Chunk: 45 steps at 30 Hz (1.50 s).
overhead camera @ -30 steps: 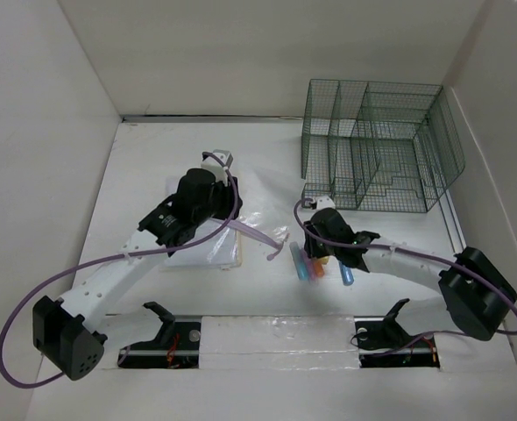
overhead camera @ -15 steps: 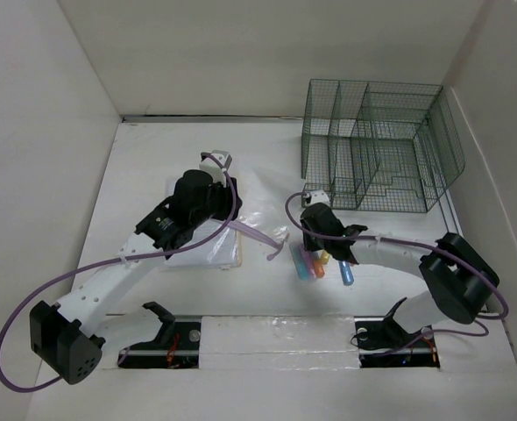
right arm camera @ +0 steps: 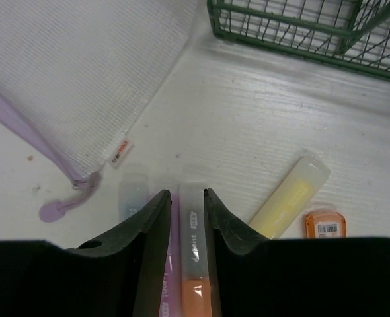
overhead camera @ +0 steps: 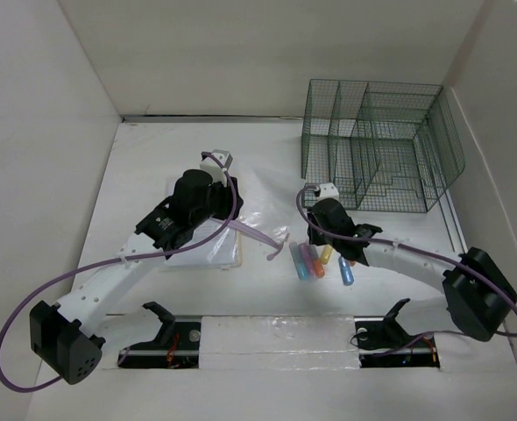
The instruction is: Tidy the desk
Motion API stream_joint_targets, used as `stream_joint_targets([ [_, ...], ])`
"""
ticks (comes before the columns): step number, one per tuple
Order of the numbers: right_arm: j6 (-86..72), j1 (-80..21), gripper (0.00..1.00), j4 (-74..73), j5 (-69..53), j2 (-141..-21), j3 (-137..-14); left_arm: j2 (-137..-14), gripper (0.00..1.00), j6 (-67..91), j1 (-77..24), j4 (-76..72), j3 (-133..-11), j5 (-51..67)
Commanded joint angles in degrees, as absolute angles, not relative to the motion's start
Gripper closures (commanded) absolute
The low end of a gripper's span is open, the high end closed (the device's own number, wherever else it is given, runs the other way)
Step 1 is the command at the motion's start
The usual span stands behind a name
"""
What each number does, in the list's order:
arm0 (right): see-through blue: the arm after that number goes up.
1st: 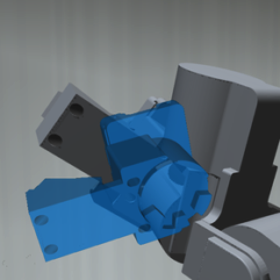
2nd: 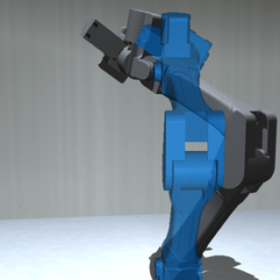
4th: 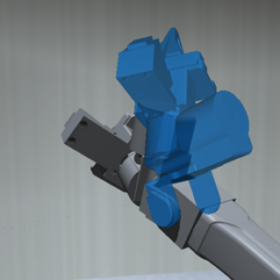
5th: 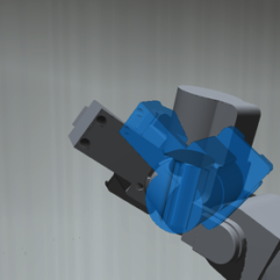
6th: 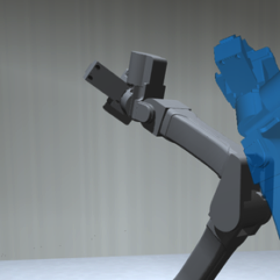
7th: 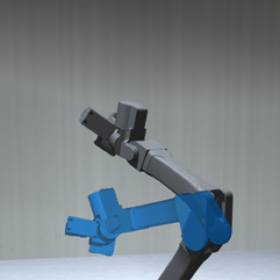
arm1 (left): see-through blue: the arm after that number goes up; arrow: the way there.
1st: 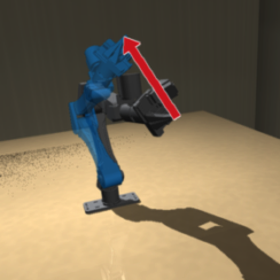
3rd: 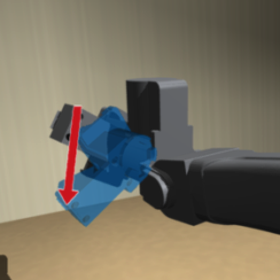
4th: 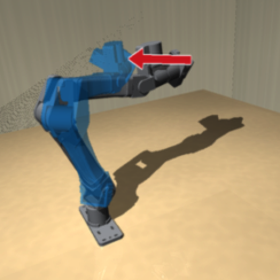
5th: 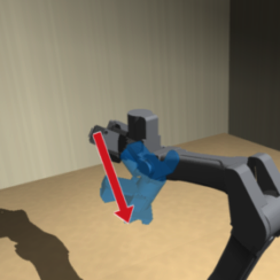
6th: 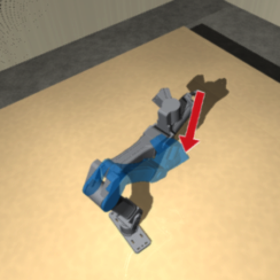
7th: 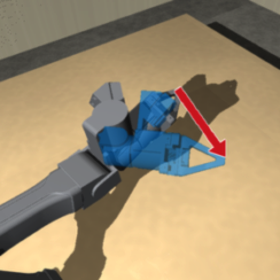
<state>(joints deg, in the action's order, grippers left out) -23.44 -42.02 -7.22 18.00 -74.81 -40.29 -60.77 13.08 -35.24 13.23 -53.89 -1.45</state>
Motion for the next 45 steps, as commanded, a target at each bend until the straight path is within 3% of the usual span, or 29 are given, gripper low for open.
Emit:
stream_joint_targets([
  [1, -22.8, -41.6, 0.68, -7.7, 16.5, -78.3, -39.8, -59.1, 0.6, 12.7, -35.2, 11.5, -53.4, -0.7],
  [23, -21.7, -42.1, 0.6, -7.0, 14.1, -86.4, -41.9, -58.8, 0.6, 12.6, -35.2, 11.6, -53.3, -0.7],
  [24, -21.6, -42.1, 0.6, -7.0, 14.3, -86.6, -42.2, -58.8, 0.6, 12.6, -35.2, 11.5, -53.2, -0.7],
  [26, -21.8, -42.1, 0.73, -7.2, 15.0, -86.5, -42.4, -58.5, 0.6, 12.7, -35.2, 11.5, -53.3, -0.7],
  [29, -21.8, -42.1, 0.82, -7.9, 17.2, -84.4, -42.5, -58.4, 0.6, 12.6, -35.2, 11.5, -53.3, -0.7],
  [39, -19.8, -39.6, 0.85, -6.8, 17.7, -67.3, -47.2, -57.7, 0.6, 12.4, -35.2, 11.5, -53.3, -0.4],
  [45, -17.8, -35.3, 0.84, -3.3, 15.3, -64.2, -53.4, -56.5, 0.6, 12.3, -35.2, 11.2, -53.2, -0.4],
])
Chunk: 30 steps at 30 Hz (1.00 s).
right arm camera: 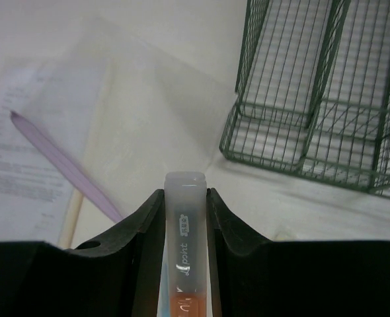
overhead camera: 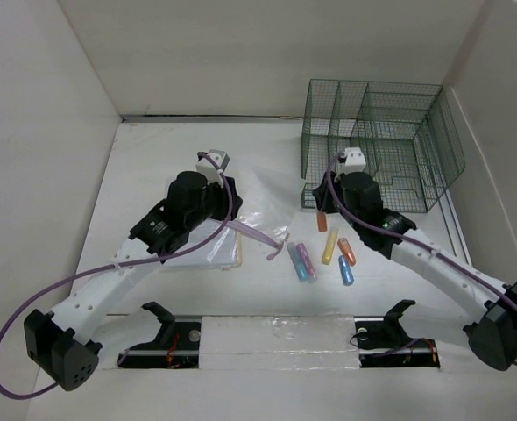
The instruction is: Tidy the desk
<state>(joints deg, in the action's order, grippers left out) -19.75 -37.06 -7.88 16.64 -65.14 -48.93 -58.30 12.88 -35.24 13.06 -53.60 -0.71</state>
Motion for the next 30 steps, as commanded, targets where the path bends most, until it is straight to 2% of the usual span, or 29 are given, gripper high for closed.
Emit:
stream_joint_targets([
  [1, -17.6, -34.5, 0.84, -1.3, 15.4, -64.3, -54.7, -56.5, 0.6, 12.3, -35.2, 11.1, -53.2, 1.4],
  [9, -15.6, -27.5, 0.83, 14.2, 18.1, -76.4, -62.0, -54.9, 0.6, 12.1, -35.2, 11.1, -52.8, 2.3],
  [11, -14.1, -27.0, 0.83, 24.4, 21.0, -80.3, -59.4, -54.1, 0.6, 12.1, -35.2, 10.8, -52.7, 2.5],
  [16, -13.2, -26.5, 0.83, 33.6, 25.4, -83.9, -57.2, -54.1, 0.6, 12.1, -35.2, 10.8, -52.7, 3.2],
  [21, -12.9, -25.2, 0.83, 34.5, 26.5, -83.2, -56.9, -54.3, 0.6, 12.1, -35.2, 10.7, -52.7, 2.9],
  [30, -9.7, -18.6, 0.82, 23.2, 17.9, -87.4, -71.5, -54.4, 0.6, 12.0, -35.2, 10.8, -52.7, 2.8],
])
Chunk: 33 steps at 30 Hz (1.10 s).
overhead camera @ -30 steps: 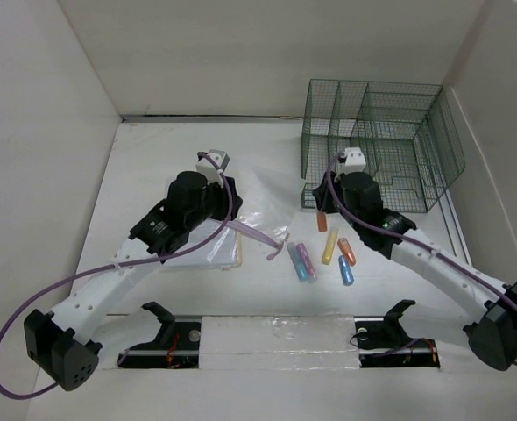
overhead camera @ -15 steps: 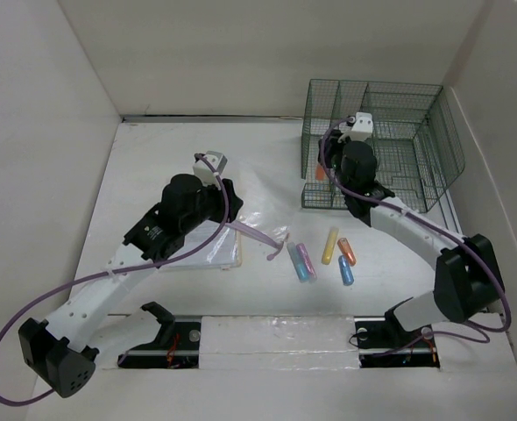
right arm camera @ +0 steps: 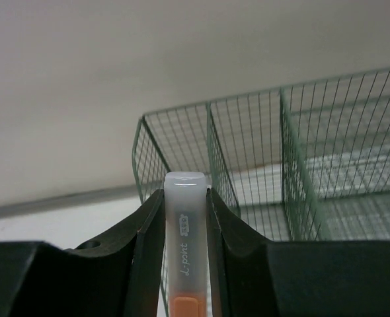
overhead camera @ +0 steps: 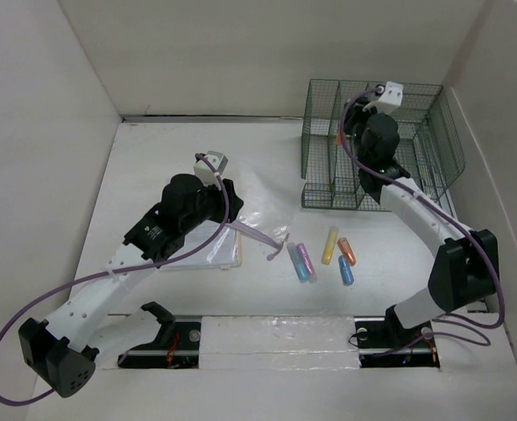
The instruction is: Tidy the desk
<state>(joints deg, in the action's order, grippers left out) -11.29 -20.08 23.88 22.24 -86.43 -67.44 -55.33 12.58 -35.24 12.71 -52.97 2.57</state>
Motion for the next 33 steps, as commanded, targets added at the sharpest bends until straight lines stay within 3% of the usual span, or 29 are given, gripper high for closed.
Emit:
stream_joint_targets([
  [1, -9.9, -18.0, 0.82, 22.1, 16.8, -88.1, -72.0, -54.4, 0.6, 12.0, -35.2, 10.6, -52.7, 2.8],
  [9, -11.8, -18.5, 0.82, 21.5, 12.5, -97.0, -72.2, -55.0, 0.6, 11.9, -35.2, 10.8, -52.8, 2.8],
  [23, -7.4, -20.3, 0.81, 21.5, 17.5, -107.1, -76.6, -55.6, 0.6, 11.8, -35.2, 11.2, -52.9, 1.6],
  [25, -7.5, -20.8, 0.73, 21.6, 18.0, -107.8, -76.4, -55.7, 0.6, 11.6, -35.2, 11.1, -53.0, 1.6],
  [27, -7.7, -21.4, 0.53, 21.2, 19.1, -107.6, -76.2, -55.9, 0.6, 11.6, -35.2, 11.1, -53.0, 1.4],
  [33, -8.7, -22.6, 0.46, 19.7, 19.1, -101.0, -73.9, -56.2, 0.6, 11.6, -35.2, 11.2, -53.0, 1.4],
])
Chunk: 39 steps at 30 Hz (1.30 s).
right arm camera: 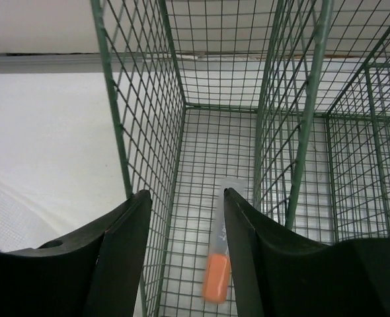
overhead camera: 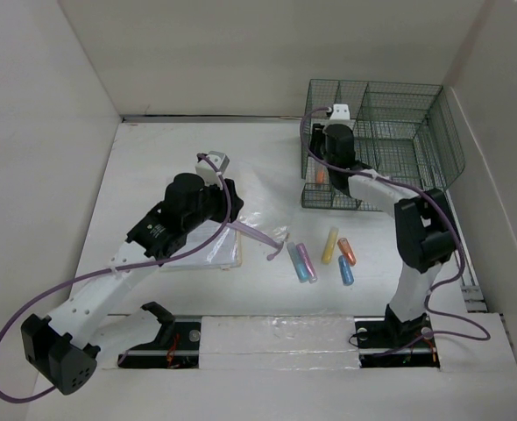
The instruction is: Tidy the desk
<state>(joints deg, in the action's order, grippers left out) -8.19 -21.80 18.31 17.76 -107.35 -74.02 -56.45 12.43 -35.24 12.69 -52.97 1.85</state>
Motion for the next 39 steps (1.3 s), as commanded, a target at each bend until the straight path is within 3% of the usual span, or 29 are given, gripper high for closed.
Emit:
stream_joint_targets([
  [1, -8.9, -23.3, 0.46, 19.3, 19.2, -99.4, -72.9, -56.2, 0.6, 11.6, -35.2, 11.2, -53.0, 1.3],
  [3, -9.1, -24.2, 0.46, 18.6, 19.8, -94.2, -69.3, -56.2, 0.6, 11.6, -35.2, 11.2, -52.9, 1.1],
  [7, -10.8, -28.3, 0.92, 11.8, 18.9, -85.6, -61.6, -56.2, 0.6, 11.6, -35.2, 11.3, -53.0, 1.1],
  [10, -13.4, -33.7, 0.99, 8.0, 14.2, -81.1, -51.4, -56.0, 0.6, 11.6, -35.2, 11.2, -53.0, 0.8],
  [12, -13.6, -37.1, 0.98, 4.9, 13.4, -77.8, -46.5, -55.8, 0.6, 11.7, -35.2, 11.3, -52.9, 0.7],
  [15, -17.7, -42.3, 0.87, -2.0, 11.9, -75.0, -39.7, -55.8, 0.6, 11.6, -35.2, 11.1, -53.1, 0.8],
  [19, -22.2, -47.9, 0.62, -4.3, 12.5, -71.5, -34.1, -56.2, 0.6, 11.5, -35.2, 11.2, -53.2, 0.7],
  [28, -23.3, -47.9, 0.63, -3.0, 14.8, -77.1, -34.2, -56.0, 0.6, 11.6, -35.2, 11.2, -52.9, 0.8],
  [39, -24.3, -50.1, 0.64, -4.8, 14.1, -75.4, -34.2, -56.1, 0.6, 11.7, -35.2, 11.2, -52.9, 1.1],
])
